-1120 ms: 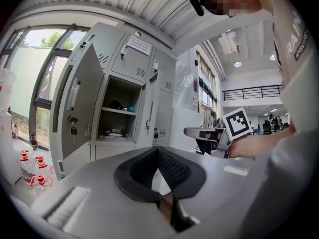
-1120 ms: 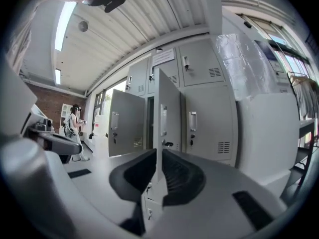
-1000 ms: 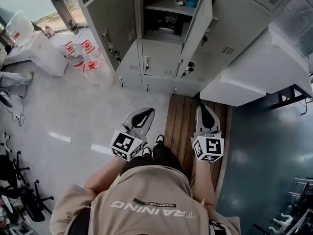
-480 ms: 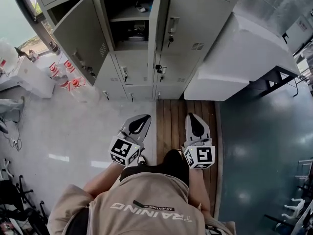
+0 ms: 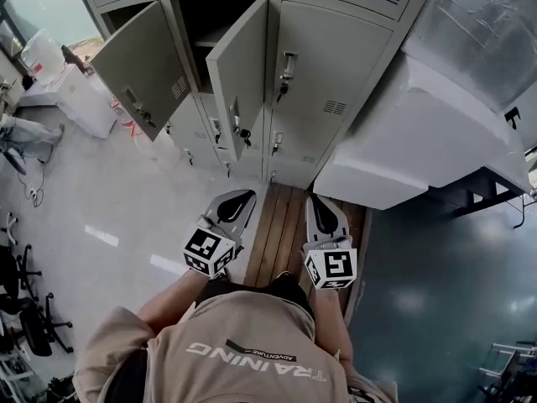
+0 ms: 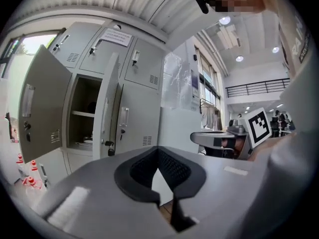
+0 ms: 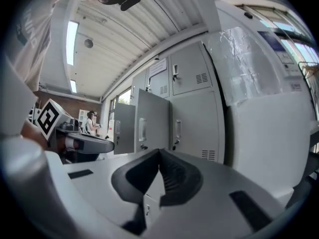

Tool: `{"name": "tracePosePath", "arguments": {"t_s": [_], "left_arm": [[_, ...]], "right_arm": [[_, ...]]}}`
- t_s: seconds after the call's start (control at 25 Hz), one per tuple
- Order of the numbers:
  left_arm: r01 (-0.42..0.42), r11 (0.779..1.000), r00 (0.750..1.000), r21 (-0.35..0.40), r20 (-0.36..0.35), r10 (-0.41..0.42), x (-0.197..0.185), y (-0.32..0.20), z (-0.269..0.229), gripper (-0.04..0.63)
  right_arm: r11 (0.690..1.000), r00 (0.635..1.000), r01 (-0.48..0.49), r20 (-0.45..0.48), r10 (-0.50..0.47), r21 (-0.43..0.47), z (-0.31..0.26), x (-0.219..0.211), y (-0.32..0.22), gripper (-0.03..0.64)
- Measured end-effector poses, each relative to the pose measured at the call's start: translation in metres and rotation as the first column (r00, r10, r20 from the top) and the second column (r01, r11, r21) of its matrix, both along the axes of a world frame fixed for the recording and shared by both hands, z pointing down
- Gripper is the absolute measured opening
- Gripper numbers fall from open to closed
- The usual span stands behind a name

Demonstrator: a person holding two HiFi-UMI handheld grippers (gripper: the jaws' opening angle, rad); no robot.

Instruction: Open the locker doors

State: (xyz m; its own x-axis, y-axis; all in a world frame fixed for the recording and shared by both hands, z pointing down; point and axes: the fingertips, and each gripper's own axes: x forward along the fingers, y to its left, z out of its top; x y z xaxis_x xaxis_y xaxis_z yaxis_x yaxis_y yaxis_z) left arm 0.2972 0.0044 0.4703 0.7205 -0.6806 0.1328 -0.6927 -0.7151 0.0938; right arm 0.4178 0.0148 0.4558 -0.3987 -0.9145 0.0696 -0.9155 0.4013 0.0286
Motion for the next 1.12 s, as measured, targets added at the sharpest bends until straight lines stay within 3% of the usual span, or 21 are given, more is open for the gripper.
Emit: {"name": "tracePosePath", "arguments": {"t_s": [0.28, 0.72, 1.12], "left_arm": [[0.115, 0.993, 0.993, -0.031, 0.013, -0.115, 0.021, -0.002, -0.058, 0.008], [0.153, 0.988, 0.987, 0.015, -0.04, -0.153, 0.021, -0.067, -0.067, 0.008], [0.213, 0.976, 0.977, -0.053, -0.009, -0.214, 0.019, -0.11, -0.045, 0.008]], "right_arm": [[0.992, 0.993, 0.122, 0.01, -0.122, -0.039, -0.047, 0.023, -0.033, 0.011], [0.986, 0.984, 0.166, -0.054, -0.167, -0.014, -0.061, 0.004, -0.145, 0.012], [0.968, 0.967, 0.251, -0.033, -0.251, -0.028, -0.057, -0.045, -0.247, 0.022]]}}
